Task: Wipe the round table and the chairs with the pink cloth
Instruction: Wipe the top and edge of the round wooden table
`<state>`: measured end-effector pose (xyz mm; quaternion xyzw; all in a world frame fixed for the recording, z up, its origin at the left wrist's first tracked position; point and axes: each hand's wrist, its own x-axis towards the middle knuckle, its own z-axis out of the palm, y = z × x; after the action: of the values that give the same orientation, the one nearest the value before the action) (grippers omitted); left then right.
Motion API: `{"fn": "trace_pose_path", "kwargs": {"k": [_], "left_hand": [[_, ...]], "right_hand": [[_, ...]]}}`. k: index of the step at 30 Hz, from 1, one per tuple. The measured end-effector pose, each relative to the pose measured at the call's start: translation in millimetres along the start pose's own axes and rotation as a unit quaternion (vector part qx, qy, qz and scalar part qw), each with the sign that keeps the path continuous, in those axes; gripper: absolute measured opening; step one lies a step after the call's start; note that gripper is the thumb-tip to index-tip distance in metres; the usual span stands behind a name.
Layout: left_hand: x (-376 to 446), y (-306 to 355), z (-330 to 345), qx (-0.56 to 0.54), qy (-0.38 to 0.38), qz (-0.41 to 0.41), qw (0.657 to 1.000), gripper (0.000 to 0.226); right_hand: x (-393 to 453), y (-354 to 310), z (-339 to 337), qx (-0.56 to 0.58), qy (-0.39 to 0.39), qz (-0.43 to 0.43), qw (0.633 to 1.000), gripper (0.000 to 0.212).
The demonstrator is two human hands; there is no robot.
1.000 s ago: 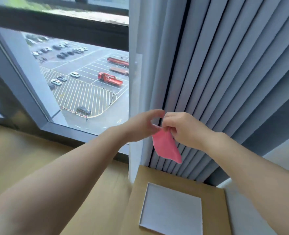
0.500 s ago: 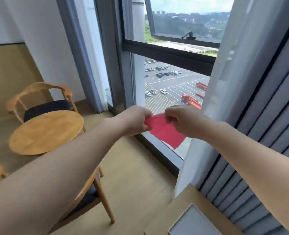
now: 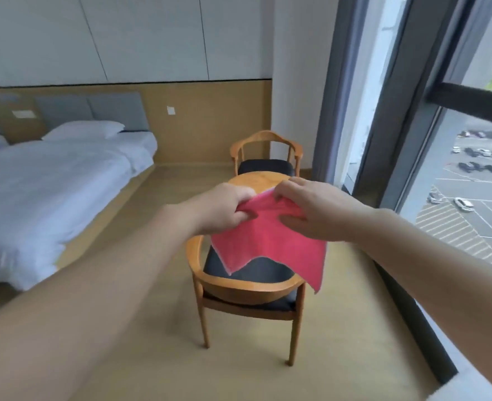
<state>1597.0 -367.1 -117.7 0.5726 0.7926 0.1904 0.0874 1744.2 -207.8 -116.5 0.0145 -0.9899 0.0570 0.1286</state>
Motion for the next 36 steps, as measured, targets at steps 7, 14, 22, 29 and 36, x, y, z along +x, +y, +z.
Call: {"fn": "trace_pose_path", "kwargs": {"k": [7, 14, 22, 29, 36], "left_hand": [[-82.1, -108.8, -50.9, 0.058, 0.078, -0.083, 0.992, 0.027], [-149.9, -248.5, -99.4, 0.123, 0.062, -0.176, 0.975, 0.008], [-189.4, -356.4, -135.0, 0.055, 0.143, -0.204, 0.967, 0.010], [-181.5, -428.5, -157.4, -0.038, 0.181, -0.232, 0.955, 0.012], [-125.9, -502.1, -175.2, -0.054, 0.177, -0.232, 0.955, 0.015]], "right_hand": [[113.4, -82.4, 41.0, -0.023, -0.039, -0.012, 0.999, 0.025], [229.2, -177.2, 95.8, -0.051, -0.074, -0.010, 0.996, 0.018], [327.2, -235.6, 122.7, -0.043, -0.076, -0.015, 0.996, 0.017], [406.3, -235.4, 157.7, -0.030, -0.075, -0.031, 0.996, 0.019], [496.8, -193.1, 194.3, -0.009, -0.074, -0.037, 0.997, 0.016]]}}
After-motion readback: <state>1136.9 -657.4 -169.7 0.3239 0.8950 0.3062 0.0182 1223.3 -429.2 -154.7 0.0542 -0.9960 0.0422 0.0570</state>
